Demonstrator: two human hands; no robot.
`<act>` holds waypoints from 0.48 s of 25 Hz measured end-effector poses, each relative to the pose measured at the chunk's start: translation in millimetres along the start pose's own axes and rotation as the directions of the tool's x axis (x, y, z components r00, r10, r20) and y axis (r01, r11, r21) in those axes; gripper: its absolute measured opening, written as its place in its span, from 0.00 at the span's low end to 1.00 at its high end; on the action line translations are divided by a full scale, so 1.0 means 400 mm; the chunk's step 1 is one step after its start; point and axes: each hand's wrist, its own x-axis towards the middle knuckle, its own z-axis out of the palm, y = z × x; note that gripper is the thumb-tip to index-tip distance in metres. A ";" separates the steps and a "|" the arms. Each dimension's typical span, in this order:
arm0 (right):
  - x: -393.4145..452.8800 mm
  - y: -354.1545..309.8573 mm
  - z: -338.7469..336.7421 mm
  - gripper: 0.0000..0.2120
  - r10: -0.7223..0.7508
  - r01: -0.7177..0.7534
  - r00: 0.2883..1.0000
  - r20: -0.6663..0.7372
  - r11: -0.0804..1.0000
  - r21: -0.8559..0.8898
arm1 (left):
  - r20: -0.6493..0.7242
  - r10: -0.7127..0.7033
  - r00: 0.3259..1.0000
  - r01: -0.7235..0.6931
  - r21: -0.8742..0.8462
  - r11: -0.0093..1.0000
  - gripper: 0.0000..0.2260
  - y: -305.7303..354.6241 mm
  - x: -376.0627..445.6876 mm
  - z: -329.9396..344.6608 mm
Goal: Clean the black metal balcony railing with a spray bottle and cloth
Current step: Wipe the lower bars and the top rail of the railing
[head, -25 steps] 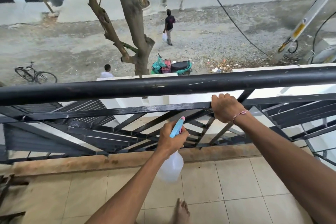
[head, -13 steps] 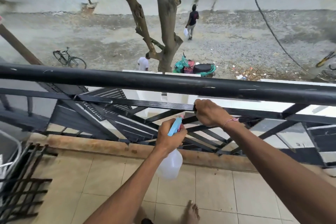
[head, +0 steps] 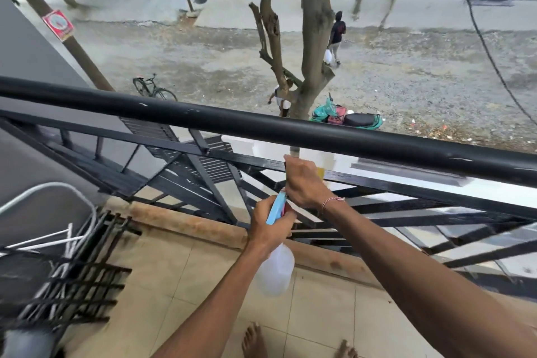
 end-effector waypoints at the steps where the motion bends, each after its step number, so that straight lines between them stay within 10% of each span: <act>1: 0.023 -0.031 0.020 0.25 -0.017 0.017 1.000 0.004 0.999 0.028 | -0.017 -0.007 1.000 0.007 -0.008 1.000 0.05 -0.013 0.005 -0.036; 8: 0.159 -0.217 0.063 0.24 -0.143 0.145 0.989 -0.025 0.949 0.279 | -0.090 -0.001 0.996 0.003 0.018 1.000 0.07 -0.084 0.050 -0.257; 12: 0.147 -0.289 0.097 0.19 -0.027 0.097 0.994 -0.109 0.698 0.710 | -0.097 -0.023 0.995 0.023 0.009 1.000 0.03 -0.103 0.087 -0.346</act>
